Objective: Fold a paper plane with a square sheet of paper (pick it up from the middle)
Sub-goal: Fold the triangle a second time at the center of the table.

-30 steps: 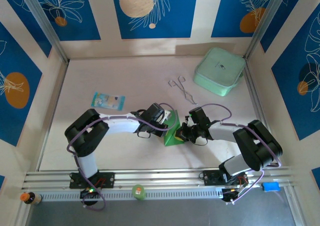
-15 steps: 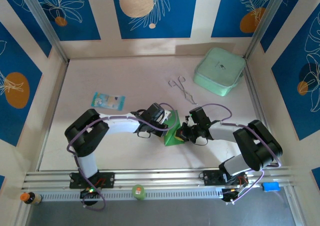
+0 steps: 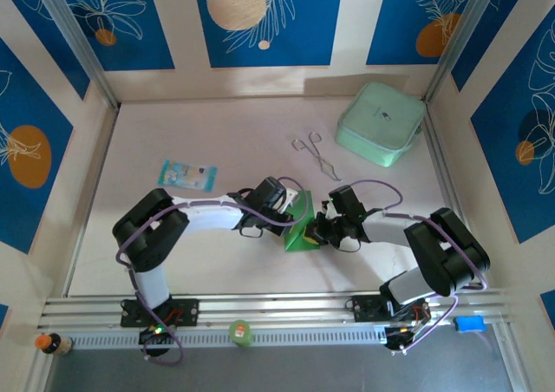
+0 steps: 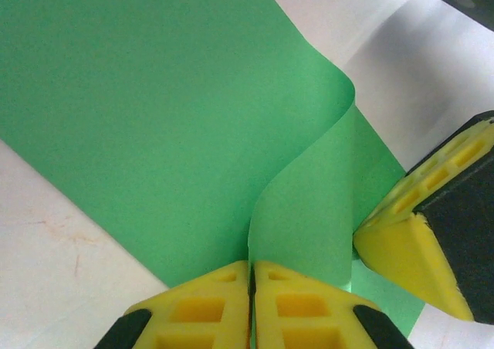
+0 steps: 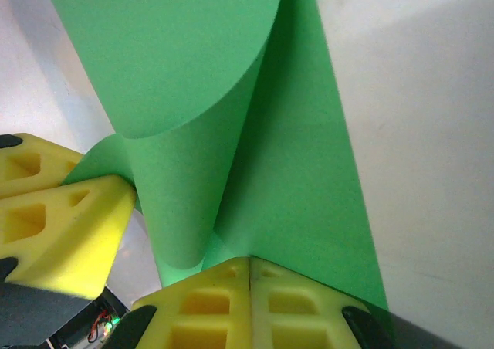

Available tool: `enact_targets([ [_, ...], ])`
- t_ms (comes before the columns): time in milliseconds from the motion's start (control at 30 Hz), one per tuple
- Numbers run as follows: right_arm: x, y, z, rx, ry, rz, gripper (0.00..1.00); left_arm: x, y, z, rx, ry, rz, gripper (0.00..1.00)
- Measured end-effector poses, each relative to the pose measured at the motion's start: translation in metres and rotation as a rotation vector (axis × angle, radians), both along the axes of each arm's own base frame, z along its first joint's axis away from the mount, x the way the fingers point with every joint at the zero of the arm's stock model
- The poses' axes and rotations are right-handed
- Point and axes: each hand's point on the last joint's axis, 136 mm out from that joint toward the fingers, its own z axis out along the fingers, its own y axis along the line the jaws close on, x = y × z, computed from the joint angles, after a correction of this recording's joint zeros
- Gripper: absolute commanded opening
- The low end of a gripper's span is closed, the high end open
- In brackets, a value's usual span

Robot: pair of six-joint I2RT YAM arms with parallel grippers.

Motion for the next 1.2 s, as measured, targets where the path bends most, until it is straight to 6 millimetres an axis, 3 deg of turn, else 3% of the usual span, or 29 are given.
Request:
enact_targets([
  [667, 0.0001, -0.0001, 0.0002, 0.002, 0.001, 0.0, 0.0, -0.0011, 0.0017, -0.0084, 0.017, 0.013, 0.001, 0.09],
  [1200, 0.0005, -0.0006, 0.0003, 0.002, 0.0, 0.0, 0.0, -0.0007, 0.0021, -0.0089, 0.019, 0.013, 0.006, 0.01],
])
